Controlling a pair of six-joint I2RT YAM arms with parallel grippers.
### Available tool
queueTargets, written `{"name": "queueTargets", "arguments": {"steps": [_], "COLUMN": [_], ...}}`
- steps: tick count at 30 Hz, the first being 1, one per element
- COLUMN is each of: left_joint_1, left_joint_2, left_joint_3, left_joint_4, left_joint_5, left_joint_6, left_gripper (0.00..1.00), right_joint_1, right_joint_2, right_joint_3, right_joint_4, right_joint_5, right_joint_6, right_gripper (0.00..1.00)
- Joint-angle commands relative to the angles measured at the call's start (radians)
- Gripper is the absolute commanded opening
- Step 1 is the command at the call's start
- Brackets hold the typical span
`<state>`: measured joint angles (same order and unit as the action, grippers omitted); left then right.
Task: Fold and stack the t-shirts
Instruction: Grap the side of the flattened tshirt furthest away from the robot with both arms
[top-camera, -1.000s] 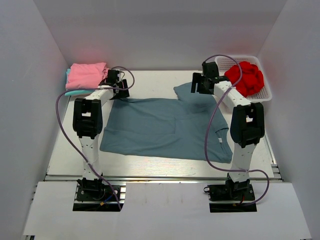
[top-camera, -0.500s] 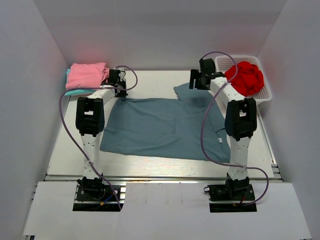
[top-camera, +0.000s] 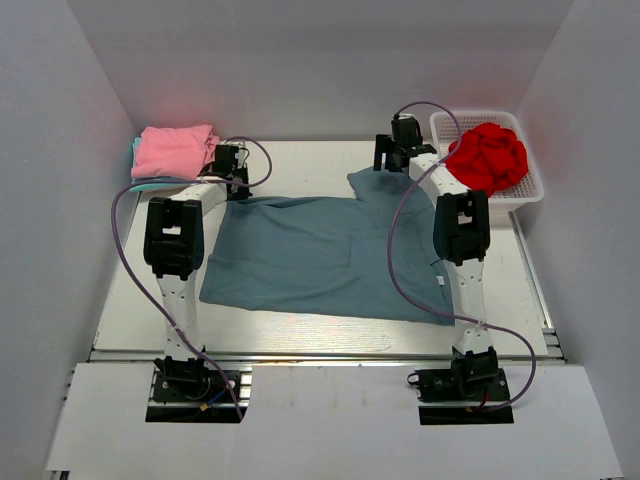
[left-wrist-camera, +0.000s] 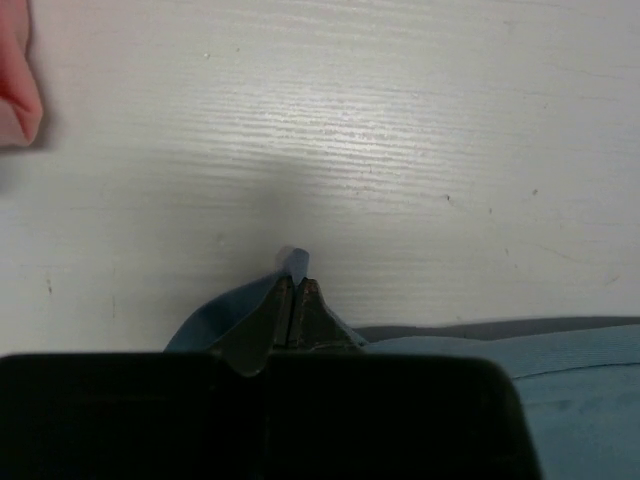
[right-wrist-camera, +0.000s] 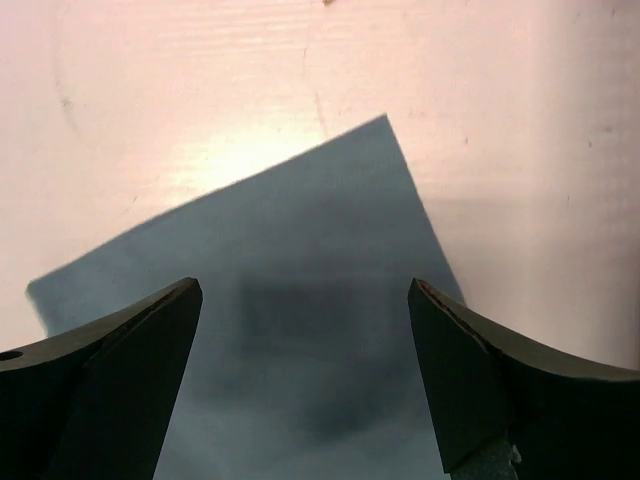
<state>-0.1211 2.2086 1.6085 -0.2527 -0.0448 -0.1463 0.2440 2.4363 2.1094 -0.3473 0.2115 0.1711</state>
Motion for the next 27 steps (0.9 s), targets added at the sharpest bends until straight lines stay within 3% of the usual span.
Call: {"name": "queueTargets", "arguments": {"steps": [1, 7, 13, 19, 27], "left_joint_1": [0.009, 0.009, 0.009, 0.009, 0.009], "left_joint_2": [-0.13, -0.142, -0.124, -0.115, -0.115], "left_joint_3": [-0.047, -0.065, -0.065, -0.065, -0.084], "left_joint_4": [0.043, 0.043, 0.032, 0.032, 0.032], "left_joint_5": [-0.007, 0.002, 0.02, 0.02, 0.02], "left_joint_6": [-0.016, -0.027, -0.036, -0.059, -0.088], "left_gripper": [0.0, 0.0, 0.0, 0.0, 0.0], "right_joint_1": [-0.008, -0.028, -0.063, -0.048, -0.028], "right_joint_2": [0.056, 0.131, 0.17, 0.198, 0.213], "right_joint_3": [0.093, 0.115, 0.113, 0.162, 0.193], "right_joint_4": [0.137, 0.223, 0.196, 0.146, 0.045], "right_joint_5": [0.048, 0.028, -0.066, -0.149, -0.146], "right_joint_6": [-0.042, 0.005, 0.109, 0.018, -0.028], "right_gripper": [0.9, 0.9, 0.9, 0.87, 0.48]}}
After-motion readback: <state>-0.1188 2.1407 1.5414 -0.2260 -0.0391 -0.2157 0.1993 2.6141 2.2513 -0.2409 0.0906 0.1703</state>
